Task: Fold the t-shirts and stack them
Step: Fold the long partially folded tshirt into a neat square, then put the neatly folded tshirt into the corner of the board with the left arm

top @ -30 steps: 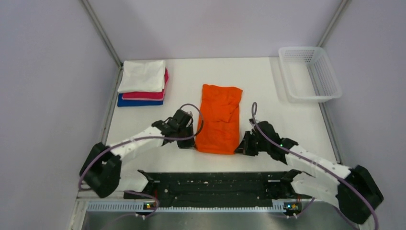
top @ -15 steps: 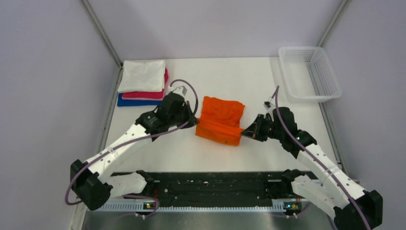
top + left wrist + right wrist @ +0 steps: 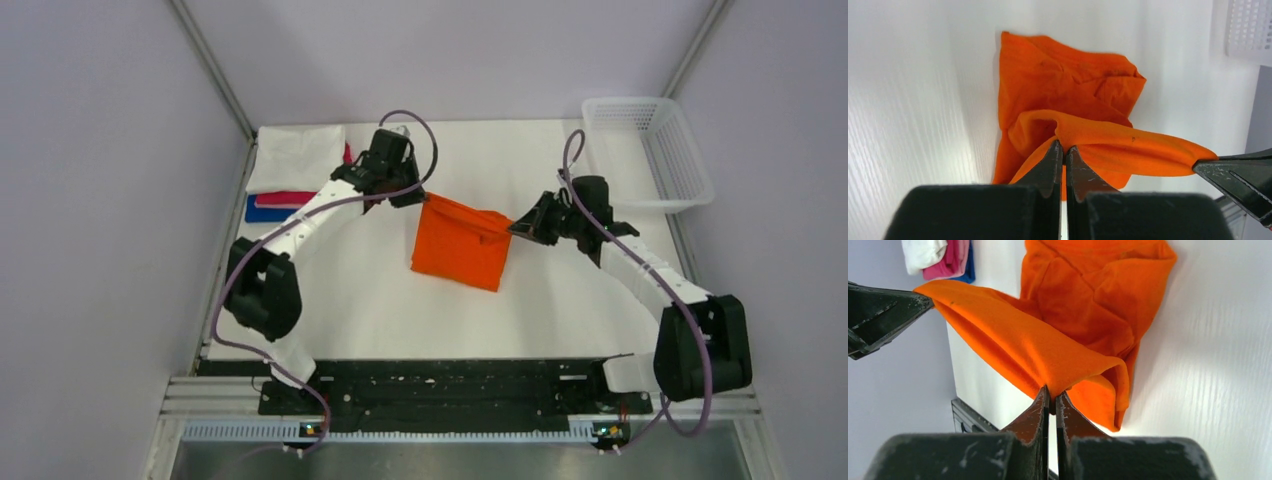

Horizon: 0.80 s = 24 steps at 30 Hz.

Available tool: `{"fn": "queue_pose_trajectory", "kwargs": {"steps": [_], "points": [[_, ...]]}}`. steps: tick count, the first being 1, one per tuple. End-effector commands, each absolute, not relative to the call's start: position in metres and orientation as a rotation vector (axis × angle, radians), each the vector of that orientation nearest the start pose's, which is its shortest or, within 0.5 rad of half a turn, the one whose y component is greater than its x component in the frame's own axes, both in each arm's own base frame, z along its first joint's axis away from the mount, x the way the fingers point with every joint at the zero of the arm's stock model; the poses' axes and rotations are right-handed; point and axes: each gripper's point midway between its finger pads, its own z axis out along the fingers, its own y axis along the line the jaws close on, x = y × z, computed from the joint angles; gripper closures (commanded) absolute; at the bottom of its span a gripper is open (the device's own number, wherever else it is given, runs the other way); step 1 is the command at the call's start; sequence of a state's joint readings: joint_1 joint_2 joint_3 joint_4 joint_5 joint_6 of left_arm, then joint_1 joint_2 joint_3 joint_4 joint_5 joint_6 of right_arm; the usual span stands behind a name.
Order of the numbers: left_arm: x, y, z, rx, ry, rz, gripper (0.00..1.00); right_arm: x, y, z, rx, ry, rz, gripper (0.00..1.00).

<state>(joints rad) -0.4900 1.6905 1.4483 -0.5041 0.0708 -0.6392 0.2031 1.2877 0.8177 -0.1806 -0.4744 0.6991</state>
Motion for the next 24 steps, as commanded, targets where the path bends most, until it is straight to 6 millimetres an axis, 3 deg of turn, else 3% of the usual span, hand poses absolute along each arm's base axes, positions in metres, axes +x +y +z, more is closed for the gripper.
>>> {"fn": "queue_pose_trajectory", "kwargs": {"steps": [1, 9, 10, 11, 12, 13, 14, 15, 16, 20, 24], "points": [[0.432, -0.243, 0.178, -0.129, 2.387, -0.55, 1.0, 0.362, 0.167, 0.16, 0.28, 2.217, 0.998, 1.0], [0.48, -0.247, 0.134, -0.186, 2.451, -0.577, 0.99, 0.416, 0.161, 0.111, 0.361, 2.269, 0.951, 1.0], [0.485, -0.248, 0.13, -0.188, 2.457, -0.589, 0.87, 0.425, 0.159, 0.11, 0.368, 2.264, 0.927, 0.99], [0.489, -0.249, 0.128, -0.191, 2.462, -0.6, 0.66, 0.433, 0.156, 0.106, 0.377, 2.264, 0.895, 0.91], [0.494, -0.249, 0.125, -0.192, 2.468, -0.602, 0.43, 0.441, 0.153, 0.102, 0.382, 2.273, 0.858, 0.71], [0.497, -0.25, 0.124, -0.181, 2.475, -0.612, 0.12, 0.449, 0.147, 0.098, 0.392, 2.279, 0.8, 0.42], [0.497, -0.251, 0.124, -0.172, 2.484, -0.612, 0.02, 0.451, 0.139, 0.091, 0.422, 2.315, 0.732, 0.19], [0.494, -0.251, 0.124, -0.166, 2.499, -0.618, 0.01, 0.45, 0.133, 0.087, 0.442, 2.34, 0.683, 0.04], [0.488, -0.252, 0.125, -0.15, 2.517, -0.63, 0.01, 0.449, 0.129, 0.088, 0.444, 2.339, 0.656, 0.02], [0.454, -0.248, 0.114, -0.128, 2.577, -0.669, 0.01, 0.427, 0.119, 0.105, 0.451, 2.281, 0.62, 0.01], [0.414, -0.252, 0.088, -0.058, 2.629, -0.775, 0.01, 0.39, 0.12, 0.126, 0.446, 2.221, 0.678, 0.01]]}}
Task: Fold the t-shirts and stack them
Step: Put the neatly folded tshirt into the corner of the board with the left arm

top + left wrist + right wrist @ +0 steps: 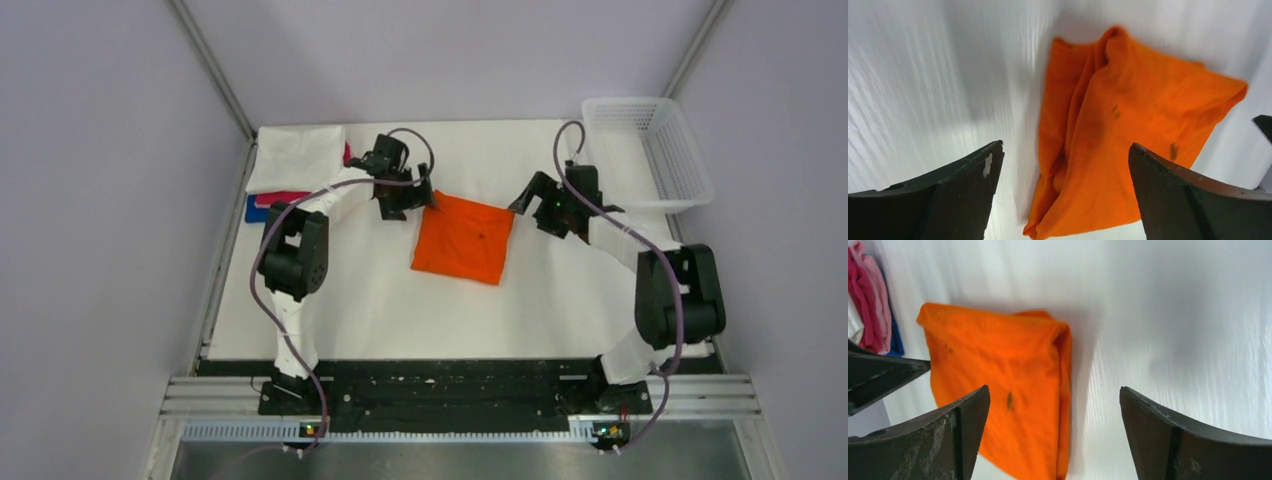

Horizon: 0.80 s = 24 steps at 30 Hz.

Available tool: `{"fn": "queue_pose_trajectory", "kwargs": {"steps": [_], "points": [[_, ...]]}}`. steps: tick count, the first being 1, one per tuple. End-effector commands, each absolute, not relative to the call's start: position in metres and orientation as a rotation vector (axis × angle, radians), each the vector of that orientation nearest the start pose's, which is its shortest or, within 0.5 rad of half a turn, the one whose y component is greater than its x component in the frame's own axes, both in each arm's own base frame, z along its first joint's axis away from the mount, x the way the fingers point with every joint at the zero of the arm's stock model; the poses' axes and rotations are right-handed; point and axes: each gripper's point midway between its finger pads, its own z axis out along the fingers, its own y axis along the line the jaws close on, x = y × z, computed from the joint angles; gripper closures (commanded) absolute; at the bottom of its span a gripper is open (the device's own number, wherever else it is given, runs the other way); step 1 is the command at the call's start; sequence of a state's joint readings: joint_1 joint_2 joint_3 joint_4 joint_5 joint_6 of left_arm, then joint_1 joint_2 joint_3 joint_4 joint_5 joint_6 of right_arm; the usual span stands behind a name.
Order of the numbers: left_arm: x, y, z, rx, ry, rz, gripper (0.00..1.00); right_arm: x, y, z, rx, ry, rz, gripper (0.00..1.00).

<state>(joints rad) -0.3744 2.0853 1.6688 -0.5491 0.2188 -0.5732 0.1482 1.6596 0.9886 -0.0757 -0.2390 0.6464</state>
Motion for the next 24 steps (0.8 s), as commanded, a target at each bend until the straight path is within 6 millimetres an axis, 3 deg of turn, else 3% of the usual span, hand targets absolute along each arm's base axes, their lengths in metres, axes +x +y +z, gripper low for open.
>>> {"fn": "queue_pose_trajectory", "kwargs": {"steps": [1, 3, 9, 14, 16, 18, 20, 24], "points": [[0.409, -0.254, 0.085, -0.041, 2.635, -0.784, 0.01, 0.38, 0.121, 0.127, 0.442, 2.214, 0.697, 0.01], [0.4, -0.254, 0.069, -0.014, 2.675, -0.744, 0.03, 0.361, 0.121, 0.129, 0.443, 2.205, 0.715, 0.01], [0.39, -0.26, 0.029, 0.008, 2.781, -0.643, 0.26, 0.318, 0.11, 0.141, 0.428, 2.192, 0.685, 0.01], [0.388, -0.268, 0.002, 0.035, 2.852, -0.49, 0.49, 0.295, 0.1, 0.149, 0.413, 2.188, 0.631, 0.01], [0.39, -0.269, -0.005, 0.051, 2.845, -0.357, 0.67, 0.289, 0.096, 0.149, 0.408, 2.19, 0.603, 0.01], [0.395, -0.264, -0.003, 0.067, 2.822, -0.164, 0.98, 0.284, 0.092, 0.149, 0.398, 2.197, 0.576, 0.01], [0.403, -0.254, 0.006, 0.08, 2.775, 0.036, 1.0, 0.282, 0.09, 0.15, 0.381, 2.196, 0.562, 0.01], [0.435, -0.223, 0.049, 0.065, 2.593, 0.337, 1.0, 0.28, 0.09, 0.156, 0.348, 2.177, 0.557, 0.01]]}}
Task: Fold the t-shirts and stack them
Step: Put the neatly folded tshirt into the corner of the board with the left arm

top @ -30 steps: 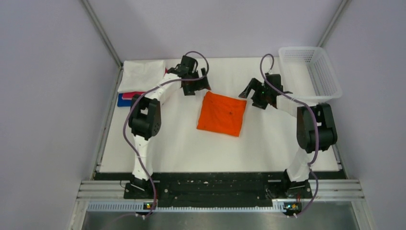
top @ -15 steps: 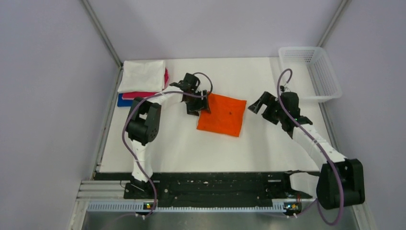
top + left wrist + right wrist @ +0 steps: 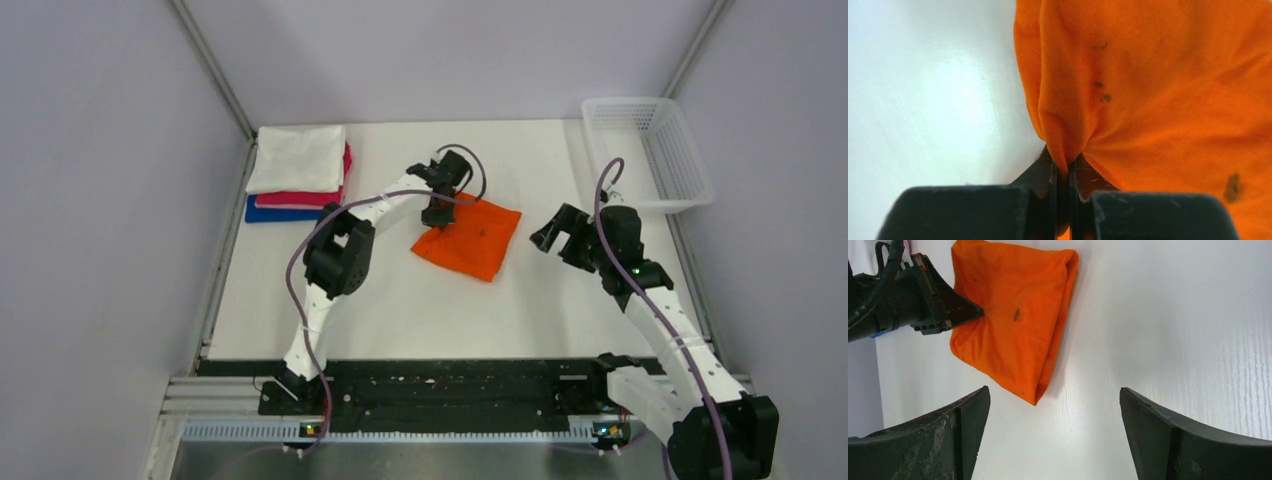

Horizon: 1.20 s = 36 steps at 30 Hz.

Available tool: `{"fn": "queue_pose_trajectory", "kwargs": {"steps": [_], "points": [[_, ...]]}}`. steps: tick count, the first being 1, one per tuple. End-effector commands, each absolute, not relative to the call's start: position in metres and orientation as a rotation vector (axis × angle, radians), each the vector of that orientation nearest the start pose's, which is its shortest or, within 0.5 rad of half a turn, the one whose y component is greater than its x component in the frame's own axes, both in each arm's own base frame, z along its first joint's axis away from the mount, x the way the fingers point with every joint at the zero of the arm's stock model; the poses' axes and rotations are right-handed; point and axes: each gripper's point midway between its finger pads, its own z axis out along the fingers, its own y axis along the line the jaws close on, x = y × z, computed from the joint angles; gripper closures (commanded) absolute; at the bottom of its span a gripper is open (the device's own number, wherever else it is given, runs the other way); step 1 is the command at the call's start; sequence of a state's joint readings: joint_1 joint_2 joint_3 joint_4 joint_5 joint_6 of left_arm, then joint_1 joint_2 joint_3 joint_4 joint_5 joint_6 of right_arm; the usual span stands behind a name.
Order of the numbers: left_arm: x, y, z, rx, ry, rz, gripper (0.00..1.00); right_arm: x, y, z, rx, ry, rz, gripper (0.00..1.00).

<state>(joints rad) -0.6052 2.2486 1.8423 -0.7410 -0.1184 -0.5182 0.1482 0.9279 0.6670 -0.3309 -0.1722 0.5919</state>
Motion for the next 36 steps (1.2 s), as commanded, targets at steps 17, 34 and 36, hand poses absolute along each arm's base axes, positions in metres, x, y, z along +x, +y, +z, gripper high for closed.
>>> {"fn": "queue_pose_trajectory", "kwargs": {"steps": [17, 34, 36], "points": [[0.534, -0.082, 0.248, 0.076, 1.96, 0.941, 1.0, 0.271, 0.064, 0.149, 0.326, 2.167, 0.381, 0.01], [0.518, -0.048, 0.337, -0.092, 1.9, 0.804, 1.0, 0.271, 0.06, 0.143, 0.347, 2.179, 0.348, 0.01], [0.514, -0.048, 0.342, -0.09, 1.908, 0.751, 1.0, 0.271, 0.06, 0.143, 0.349, 2.179, 0.348, 0.01]]}}
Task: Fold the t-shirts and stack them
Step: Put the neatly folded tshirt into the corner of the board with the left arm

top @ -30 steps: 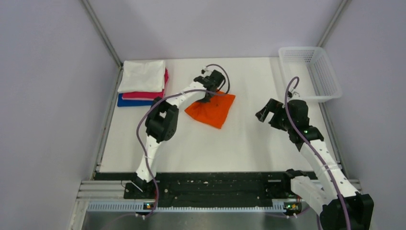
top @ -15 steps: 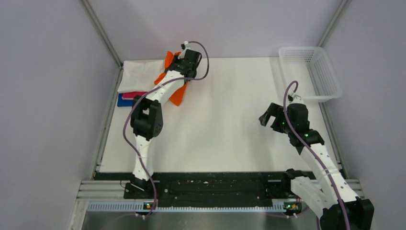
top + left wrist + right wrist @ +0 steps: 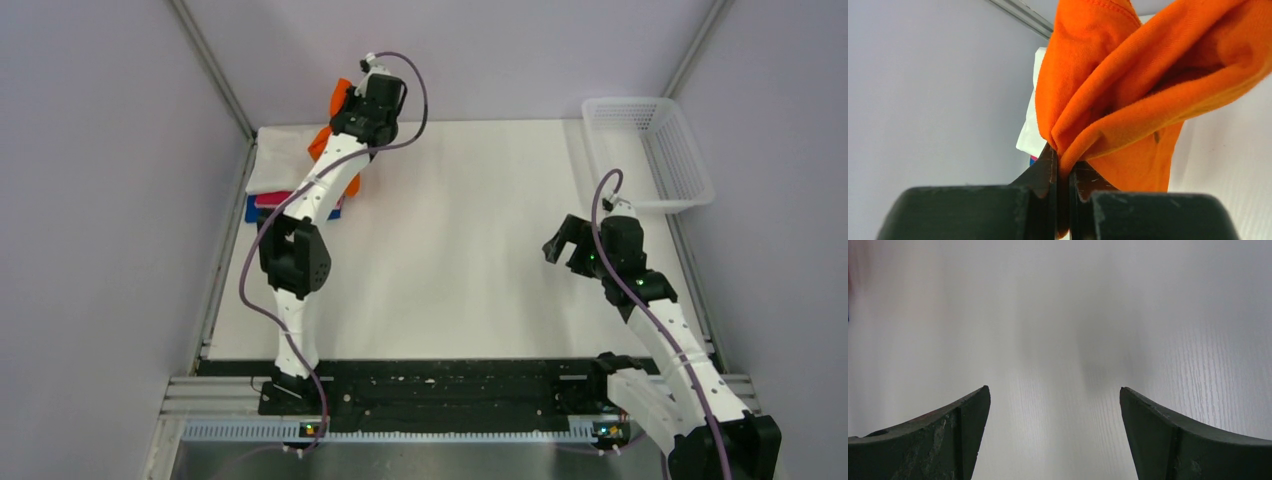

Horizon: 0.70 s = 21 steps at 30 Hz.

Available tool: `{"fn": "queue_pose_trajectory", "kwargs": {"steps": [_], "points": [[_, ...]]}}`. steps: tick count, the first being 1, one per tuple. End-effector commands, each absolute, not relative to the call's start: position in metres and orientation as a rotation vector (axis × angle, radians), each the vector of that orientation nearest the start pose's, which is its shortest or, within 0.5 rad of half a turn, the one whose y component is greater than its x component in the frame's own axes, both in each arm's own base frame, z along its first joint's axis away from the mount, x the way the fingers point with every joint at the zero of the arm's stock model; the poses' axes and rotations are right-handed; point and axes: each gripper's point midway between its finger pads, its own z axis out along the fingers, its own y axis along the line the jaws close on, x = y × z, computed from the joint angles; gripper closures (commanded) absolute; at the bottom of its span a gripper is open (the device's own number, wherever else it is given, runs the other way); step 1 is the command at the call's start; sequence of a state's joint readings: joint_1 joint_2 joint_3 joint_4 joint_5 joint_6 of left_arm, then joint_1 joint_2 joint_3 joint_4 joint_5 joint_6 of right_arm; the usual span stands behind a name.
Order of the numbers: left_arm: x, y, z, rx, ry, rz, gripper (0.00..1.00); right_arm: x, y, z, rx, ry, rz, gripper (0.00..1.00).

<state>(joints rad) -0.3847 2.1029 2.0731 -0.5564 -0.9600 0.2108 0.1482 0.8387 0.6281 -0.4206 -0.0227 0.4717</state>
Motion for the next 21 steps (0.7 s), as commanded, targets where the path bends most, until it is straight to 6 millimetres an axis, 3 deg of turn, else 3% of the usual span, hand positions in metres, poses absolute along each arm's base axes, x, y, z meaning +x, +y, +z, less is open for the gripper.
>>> {"fn": "queue_pose_trajectory", "kwargs": {"steps": [1, 4, 13, 21], "points": [[0.512, -0.046, 0.344, -0.099, 1.909, 0.746, 1.0, 0.271, 0.059, 0.142, 0.35, 2.18, 0.348, 0.01], [0.512, -0.037, 0.344, -0.128, 1.912, 0.748, 1.0, 0.271, 0.06, 0.142, 0.35, 2.184, 0.347, 0.01], [0.531, 0.009, 0.303, -0.209, 2.01, 0.741, 1.0, 0.273, 0.051, 0.137, 0.379, 2.188, 0.292, 0.01], [0.563, 0.073, 0.243, -0.269, 2.125, 0.718, 1.0, 0.276, 0.047, 0.132, 0.406, 2.205, 0.254, 0.01]]}}
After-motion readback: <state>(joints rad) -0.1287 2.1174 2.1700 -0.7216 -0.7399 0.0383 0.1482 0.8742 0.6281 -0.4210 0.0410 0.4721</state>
